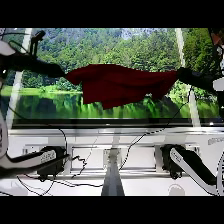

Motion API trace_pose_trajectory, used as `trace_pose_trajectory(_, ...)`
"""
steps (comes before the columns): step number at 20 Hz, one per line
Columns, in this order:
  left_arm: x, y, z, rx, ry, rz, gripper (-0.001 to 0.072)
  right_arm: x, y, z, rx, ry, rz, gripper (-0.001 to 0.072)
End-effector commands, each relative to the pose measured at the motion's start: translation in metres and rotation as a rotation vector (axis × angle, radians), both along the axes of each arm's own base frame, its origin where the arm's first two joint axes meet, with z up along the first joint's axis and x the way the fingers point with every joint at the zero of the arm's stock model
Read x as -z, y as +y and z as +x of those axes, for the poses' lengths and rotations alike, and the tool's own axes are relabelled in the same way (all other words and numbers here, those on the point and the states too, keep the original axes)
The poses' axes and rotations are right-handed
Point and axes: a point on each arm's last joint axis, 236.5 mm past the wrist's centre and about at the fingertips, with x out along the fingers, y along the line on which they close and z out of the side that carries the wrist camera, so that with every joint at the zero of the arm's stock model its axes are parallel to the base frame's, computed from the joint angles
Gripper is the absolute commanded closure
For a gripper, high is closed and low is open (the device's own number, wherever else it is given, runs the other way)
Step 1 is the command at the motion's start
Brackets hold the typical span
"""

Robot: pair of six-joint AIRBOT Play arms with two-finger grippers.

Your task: Fold the clothes and pants, and hang the long-sleeved shirts on hangers.

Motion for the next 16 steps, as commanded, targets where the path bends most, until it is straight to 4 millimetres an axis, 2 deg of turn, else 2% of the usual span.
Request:
trace_pose_trajectory(1, -0.008, -0.011, -0.036, -0.055, -0.048, -0.127, 0.0687, 0.002, 0.001, -0.002, -0.004, 0.01, 0.003, 0.0698)
trace_pose_trajectory(3, 0.008, -0.021, -0.059, -0.09, -0.013, -0.175, 0.0682, 0.002, 0.001, -0.002, -0.004, 0.01, 0.003, 0.0698)
trace_pose_trajectory(7, 0.059, -0.037, -0.102, -0.09, 0.165, -0.217, 0.0681, 0.002, 0.001, -0.002, -0.004, 0.01, 0.003, 0.0698)
trace_pose_trajectory(9, 0.078, -0.039, -0.11, -0.108, 0.226, -0.228, 0.0682, 0.002, 0.001, -0.002, -0.005, 0.011, 0.003, 0.0698)
trace_pose_trajectory(13, 0.1, -0.04, -0.111, -0.14, 0.332, -0.251, 0.0676, 0.002, 0.001, -0.002, -0.004, 0.01, 0.003, 0.0698)
trace_pose_trajectory(14, 0.105, -0.042, -0.11, -0.149, 0.356, -0.268, 0.0544, 0.002, 0.001, -0.002, -0.004, 0.01, 0.003, 0.0698)
trace_pose_trajectory(15, 0.11, -0.043, -0.107, -0.164, 0.373, -0.279, 0.0335, 0.002, 0.001, -0.002, -0.004, 0.01, 0.003, 0.0698)
trace_pose_trajectory(16, 0.115, -0.044, -0.103, -0.185, 0.385, -0.291, 0.021, 0.002, 0.001, -0.002, -0.004, 0.01, 0.003, 0.0698)
